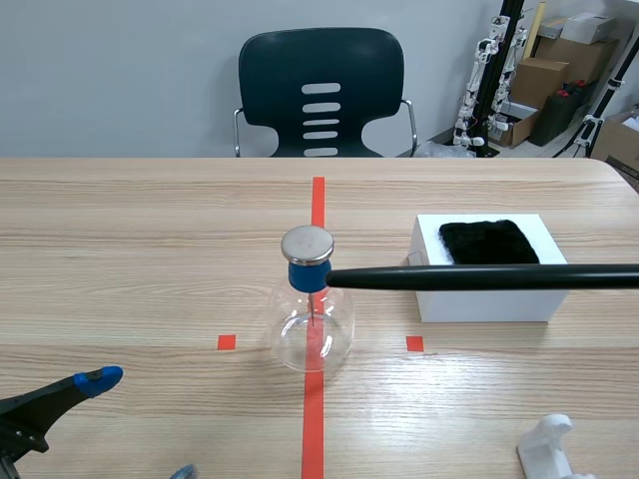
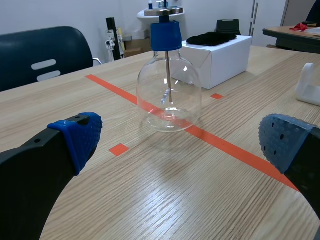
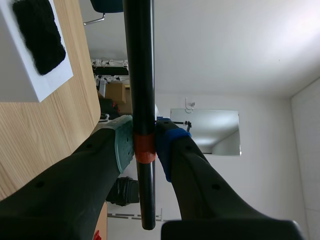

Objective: Do the electroscope experiment. put the rod down on the box

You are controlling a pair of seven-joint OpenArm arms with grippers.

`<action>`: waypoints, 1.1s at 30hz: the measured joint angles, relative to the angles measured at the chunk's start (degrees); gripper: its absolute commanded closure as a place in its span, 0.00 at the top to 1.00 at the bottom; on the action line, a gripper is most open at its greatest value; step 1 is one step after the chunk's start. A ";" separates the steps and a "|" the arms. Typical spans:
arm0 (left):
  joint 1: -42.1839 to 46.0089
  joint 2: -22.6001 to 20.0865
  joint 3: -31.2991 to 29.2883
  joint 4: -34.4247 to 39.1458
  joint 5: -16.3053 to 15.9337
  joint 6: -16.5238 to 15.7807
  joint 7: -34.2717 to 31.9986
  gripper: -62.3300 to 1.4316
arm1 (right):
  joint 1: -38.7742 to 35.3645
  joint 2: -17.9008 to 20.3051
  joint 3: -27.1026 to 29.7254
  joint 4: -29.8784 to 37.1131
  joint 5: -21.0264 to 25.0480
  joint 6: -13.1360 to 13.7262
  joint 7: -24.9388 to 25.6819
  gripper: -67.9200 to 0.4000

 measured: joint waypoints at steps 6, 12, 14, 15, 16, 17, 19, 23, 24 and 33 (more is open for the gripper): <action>0.00 0.00 0.00 0.00 0.00 0.00 0.00 1.00 | 0.00 0.00 0.00 0.00 0.00 0.00 0.00 0.02; 0.00 0.00 0.00 0.00 0.00 0.00 0.00 1.00 | 0.00 0.00 0.00 0.00 0.00 0.00 0.00 0.02; 0.00 0.00 0.00 0.00 0.00 0.00 0.00 1.00 | 0.00 0.00 0.00 0.00 0.00 0.00 0.00 0.02; 0.00 0.00 0.00 0.00 0.00 0.00 0.00 1.00 | 0.00 0.00 0.00 0.00 0.00 0.00 0.00 0.02; 0.00 0.00 0.00 0.00 0.00 0.00 0.00 1.00 | 0.00 0.00 0.00 0.00 0.00 0.00 0.00 0.02; 0.00 0.00 0.00 0.00 0.00 0.00 0.00 1.00 | 0.00 0.00 0.00 0.00 0.00 0.00 0.00 0.02; 0.00 0.00 0.00 0.00 0.00 0.00 0.00 1.00 | 0.00 0.00 0.00 0.00 0.00 0.00 -0.02 0.02; 0.00 0.00 0.00 0.00 0.00 0.00 0.00 1.00 | 0.00 0.00 0.00 0.00 0.00 0.00 -1.31 0.02; 0.00 0.00 0.00 0.00 0.00 0.00 0.00 1.00 | 0.00 0.00 0.00 0.00 0.00 0.00 -1.29 0.02; 0.00 0.00 0.00 0.00 0.00 0.00 0.02 1.00 | 0.00 0.00 0.00 0.00 0.00 0.00 -2.99 0.02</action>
